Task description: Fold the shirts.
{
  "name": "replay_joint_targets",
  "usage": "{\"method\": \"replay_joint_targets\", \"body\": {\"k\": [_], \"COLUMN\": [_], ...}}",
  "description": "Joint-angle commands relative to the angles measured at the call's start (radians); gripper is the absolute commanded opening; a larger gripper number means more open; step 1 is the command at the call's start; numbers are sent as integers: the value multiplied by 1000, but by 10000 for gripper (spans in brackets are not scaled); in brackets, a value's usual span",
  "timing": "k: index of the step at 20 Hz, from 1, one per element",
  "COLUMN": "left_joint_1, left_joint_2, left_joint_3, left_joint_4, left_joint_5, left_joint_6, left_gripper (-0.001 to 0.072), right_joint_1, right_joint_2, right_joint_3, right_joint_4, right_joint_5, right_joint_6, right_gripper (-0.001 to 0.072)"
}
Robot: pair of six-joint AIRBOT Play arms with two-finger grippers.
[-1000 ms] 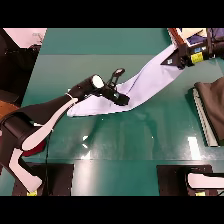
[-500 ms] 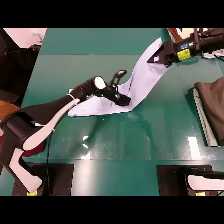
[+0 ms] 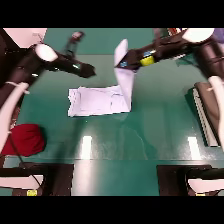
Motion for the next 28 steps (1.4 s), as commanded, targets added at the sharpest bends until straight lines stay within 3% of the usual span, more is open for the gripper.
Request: {"method": "replay_joint_targets", "body": {"k": [1, 2, 4, 6, 7, 9, 10, 14, 18, 21, 22, 24, 28], "left_joint_1": [176, 217, 289, 335, 346, 349, 349, 349, 349, 349, 349, 349, 349], "left_joint_2": [129, 152, 185, 201, 203, 204, 204, 204, 204, 203, 202, 201, 201], "left_joint_3": [1, 1, 1, 1, 1, 1, 1, -1, -2, -2, -2, -2, -2], "left_joint_4": [80, 80, 79, 78, 78, 79, 78, 78, 77, 76, 76, 75, 75], "left_joint_5": [-52, -61, -69, -93, -112, -145, -162, -204, -222, -220, -217, -206, -202], "left_joint_6": [1, 2, 1, 1, 1, 2, 2, 3, 10, 10, 10, 10, 10], "left_gripper": [22, 22, 22, 22, 22, 22, 22, 22, 22, 22, 22, 22, 22], "right_joint_1": [156, 196, 266, 311, 319, 299, 274, 104, -90, -225, -258, -298, -280], "right_joint_2": [-113, -153, -257, -360, -396, -420, -401, -270, -105, -30, -23, -35, -119], "right_joint_3": [3, 5, 67, 171, 216, 263, 242, 42, -240, -418, -457, -506, -520], "right_joint_4": [142, 154, 151, 149, 149, 149, 147, 111, -69, -59, -59, -59, 16], "right_joint_5": [-209, -271, -344, -370, -360, -279, -234, -25, -4, -30, -33, -37, -49], "right_joint_6": [-120, -133, -154, -175, -174, -174, -174, -164, -79, -75, -75, -76, -77], "right_gripper": [35, 114, 147, 445, 496, 477, 434, 433, 433, 435, 455, 672, 697]}}
